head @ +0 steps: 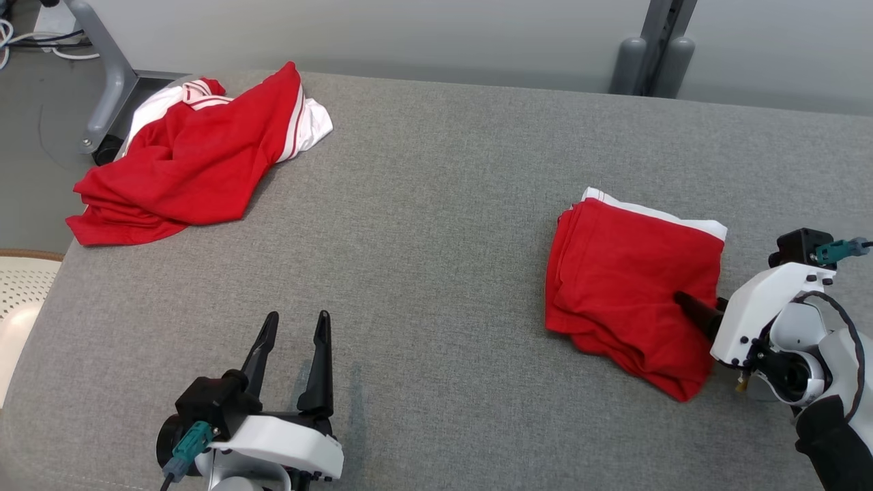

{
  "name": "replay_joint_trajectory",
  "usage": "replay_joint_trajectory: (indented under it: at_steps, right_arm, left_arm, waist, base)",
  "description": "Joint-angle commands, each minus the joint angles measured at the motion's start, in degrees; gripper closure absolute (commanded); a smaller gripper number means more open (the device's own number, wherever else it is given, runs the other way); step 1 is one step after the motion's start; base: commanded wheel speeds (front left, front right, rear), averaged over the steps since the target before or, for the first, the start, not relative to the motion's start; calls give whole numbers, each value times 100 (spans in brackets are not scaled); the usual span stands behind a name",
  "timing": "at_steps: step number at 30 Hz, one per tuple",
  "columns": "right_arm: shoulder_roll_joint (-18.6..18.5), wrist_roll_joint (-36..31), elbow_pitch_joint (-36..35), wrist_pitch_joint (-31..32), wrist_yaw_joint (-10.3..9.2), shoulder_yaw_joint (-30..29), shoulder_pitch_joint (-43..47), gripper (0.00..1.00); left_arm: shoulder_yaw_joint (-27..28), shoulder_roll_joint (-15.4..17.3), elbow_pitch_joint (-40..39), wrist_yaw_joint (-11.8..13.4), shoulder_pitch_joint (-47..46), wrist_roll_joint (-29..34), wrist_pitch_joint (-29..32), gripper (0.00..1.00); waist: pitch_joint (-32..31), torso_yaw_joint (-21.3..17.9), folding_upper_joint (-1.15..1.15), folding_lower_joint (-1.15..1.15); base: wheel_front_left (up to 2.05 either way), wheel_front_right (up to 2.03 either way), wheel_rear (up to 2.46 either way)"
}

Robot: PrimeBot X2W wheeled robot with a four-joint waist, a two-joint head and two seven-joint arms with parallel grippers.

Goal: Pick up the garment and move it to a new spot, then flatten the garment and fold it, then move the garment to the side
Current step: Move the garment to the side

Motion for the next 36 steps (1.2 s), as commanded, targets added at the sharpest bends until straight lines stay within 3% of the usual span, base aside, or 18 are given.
replay_joint_trajectory:
  at_steps: [1, 2, 3, 5, 6, 16, 24, 31, 36]
  right_arm:
    - [-13, 107, 101, 30, 2, 122, -45, 0]
    - [-12, 157, 102, 30, 2, 197, -69, 5]
    - [-20, 203, 76, -4, 2, 268, -89, 40]
    - [-83, 271, 33, -78, 2, 387, -155, 75]
    - [-138, 286, 13, -151, 2, 438, -194, 100]
    - [-640, 495, -142, -516, 1, 1041, -376, 100]
    - [-1009, 525, -216, -686, 1, 1372, -615, 100]
    - [-1001, 542, -231, -891, 1, 1571, -930, 100]
    - [-941, 510, -101, -1098, 1, 1716, -1155, 100]
  left_arm:
    - [17, 20, -18, -6, -116, 0, -28, 0]
    - [17, 20, -19, 2, -122, -4, -28, 0]
    - [18, 20, -23, 9, -124, -8, -28, 0]
    - [24, 20, -29, 15, -126, -12, -28, 0]
    - [23, 20, -35, 15, -130, -10, -28, 0]
    - [-100, 19, -84, -50, -225, 82, -28, 0]
    - [-322, 18, -119, -103, -339, 167, -28, 0]
    - [-385, 59, -136, -144, -544, 301, -21, 0]
    - [-487, 88, -122, -178, -733, 358, 4, 0]
  waist:
    - [32, 17, 0, 0]
    - [42, 18, 0, 0]
    - [51, 15, 0, 0]
    - [71, -2, 0, 0]
    - [78, -14, 0, 0]
    - [137, -373, 0, 0]
    - [296, -1056, 0, 0]
    - [591, -1861, 0, 0]
    - [746, -2191, 0, 0]
  base:
    - [0, 0, 0]
    - [0, 0, 0]
    - [0, 0, 0]
    - [0, 0, 0]
    - [0, 0, 0]
    - [0, 0, 0]
    - [0, 0, 0]
    - [0, 0, 0]
    - [0, 0, 0]
